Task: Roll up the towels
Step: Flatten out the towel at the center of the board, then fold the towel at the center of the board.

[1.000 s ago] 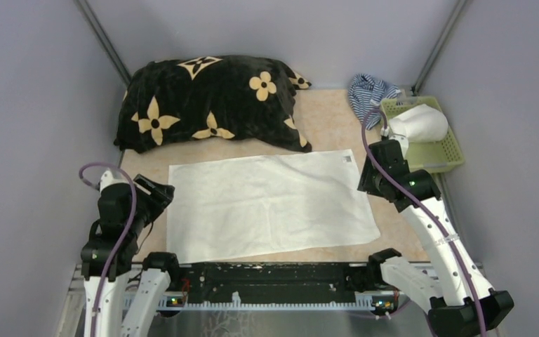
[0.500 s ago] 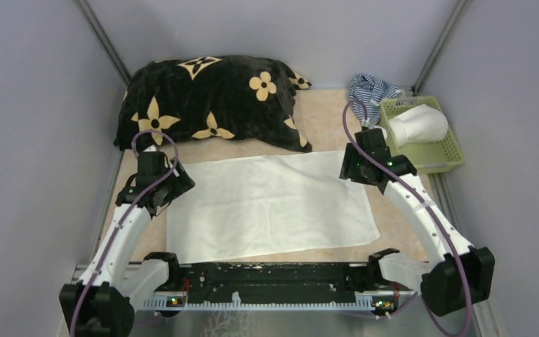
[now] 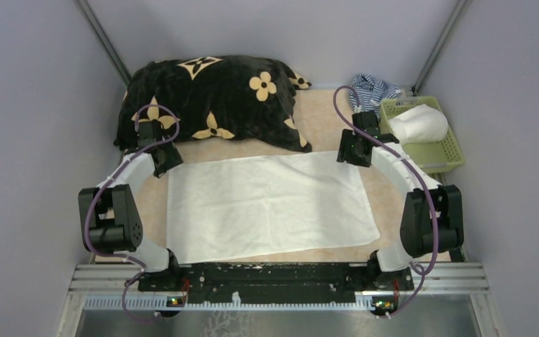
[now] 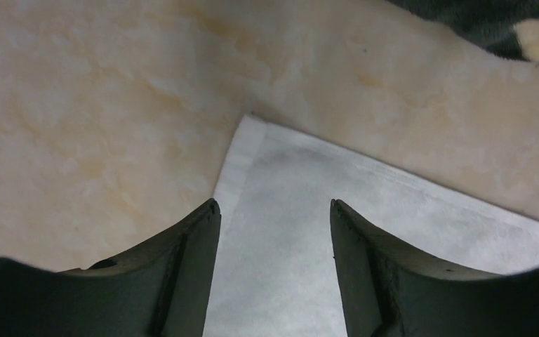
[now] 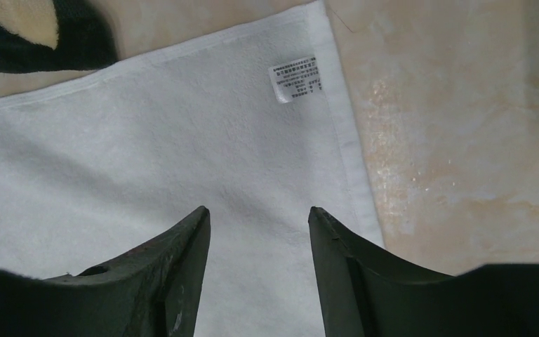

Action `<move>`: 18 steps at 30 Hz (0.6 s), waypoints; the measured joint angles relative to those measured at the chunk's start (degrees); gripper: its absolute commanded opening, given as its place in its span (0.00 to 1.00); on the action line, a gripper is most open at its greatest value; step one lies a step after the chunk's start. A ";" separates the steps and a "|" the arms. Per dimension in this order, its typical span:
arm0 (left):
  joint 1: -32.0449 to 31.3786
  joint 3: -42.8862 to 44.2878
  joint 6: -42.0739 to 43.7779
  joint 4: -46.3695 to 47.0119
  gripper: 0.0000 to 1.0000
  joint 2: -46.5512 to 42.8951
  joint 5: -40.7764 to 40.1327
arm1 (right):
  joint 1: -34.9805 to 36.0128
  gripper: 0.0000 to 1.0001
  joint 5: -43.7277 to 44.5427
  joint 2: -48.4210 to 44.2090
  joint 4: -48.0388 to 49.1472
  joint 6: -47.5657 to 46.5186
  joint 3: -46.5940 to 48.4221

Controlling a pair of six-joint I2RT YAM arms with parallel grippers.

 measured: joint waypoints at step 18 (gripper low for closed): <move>4.72 8.04 24.57 3.72 0.51 13.79 7.98 | 0.00 0.50 -6.80 0.07 2.19 -2.03 0.00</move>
